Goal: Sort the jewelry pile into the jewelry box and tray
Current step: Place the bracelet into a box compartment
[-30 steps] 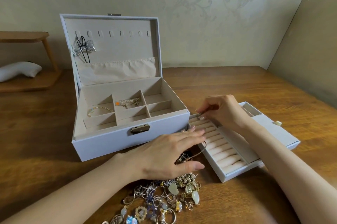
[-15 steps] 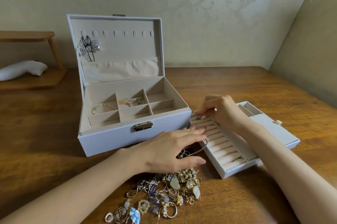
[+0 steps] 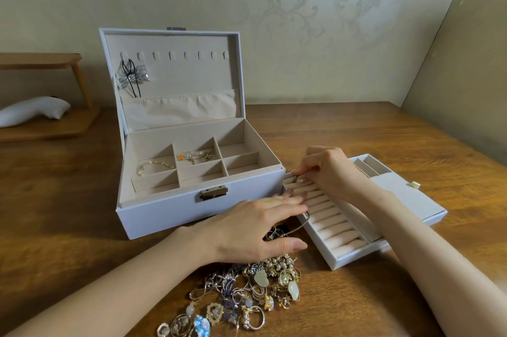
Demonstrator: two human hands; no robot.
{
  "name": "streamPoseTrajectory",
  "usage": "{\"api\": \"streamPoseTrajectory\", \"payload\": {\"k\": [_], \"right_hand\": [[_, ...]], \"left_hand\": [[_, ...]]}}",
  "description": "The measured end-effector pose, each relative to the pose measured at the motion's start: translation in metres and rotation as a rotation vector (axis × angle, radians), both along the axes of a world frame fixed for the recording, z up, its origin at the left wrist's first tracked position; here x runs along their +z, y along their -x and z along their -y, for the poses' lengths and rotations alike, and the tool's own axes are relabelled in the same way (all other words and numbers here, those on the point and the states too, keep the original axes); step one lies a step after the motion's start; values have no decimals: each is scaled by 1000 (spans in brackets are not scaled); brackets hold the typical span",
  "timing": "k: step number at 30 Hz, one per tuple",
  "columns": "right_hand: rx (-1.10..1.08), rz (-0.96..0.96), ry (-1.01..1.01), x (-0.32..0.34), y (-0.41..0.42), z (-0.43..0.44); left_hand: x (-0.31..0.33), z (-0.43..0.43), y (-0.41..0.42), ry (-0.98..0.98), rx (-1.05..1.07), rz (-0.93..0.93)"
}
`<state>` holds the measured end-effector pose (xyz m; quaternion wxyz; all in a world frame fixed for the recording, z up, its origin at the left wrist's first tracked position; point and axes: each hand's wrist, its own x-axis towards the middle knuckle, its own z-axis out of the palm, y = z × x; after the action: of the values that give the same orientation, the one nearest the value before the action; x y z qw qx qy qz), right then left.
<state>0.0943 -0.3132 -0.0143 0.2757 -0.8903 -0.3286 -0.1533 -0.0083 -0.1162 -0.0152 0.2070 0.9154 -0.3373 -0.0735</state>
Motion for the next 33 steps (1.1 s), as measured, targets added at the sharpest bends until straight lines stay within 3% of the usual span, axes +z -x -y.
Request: {"api": "streamPoseTrajectory", "payload": {"k": [5,14,21,33], "right_hand": [[108,47,89,2,0,7],[47,-27,88,1,2,6],[-37,-134,-26,7,9,4],[-44,-70,-19,-2,2,0]], "left_hand": [[1,1,0,-18,-1,8],[-2,0,0,-20,-19,38],[-4,1,1,8,-58,36],[-8,1,-1,4,-57,49]]}}
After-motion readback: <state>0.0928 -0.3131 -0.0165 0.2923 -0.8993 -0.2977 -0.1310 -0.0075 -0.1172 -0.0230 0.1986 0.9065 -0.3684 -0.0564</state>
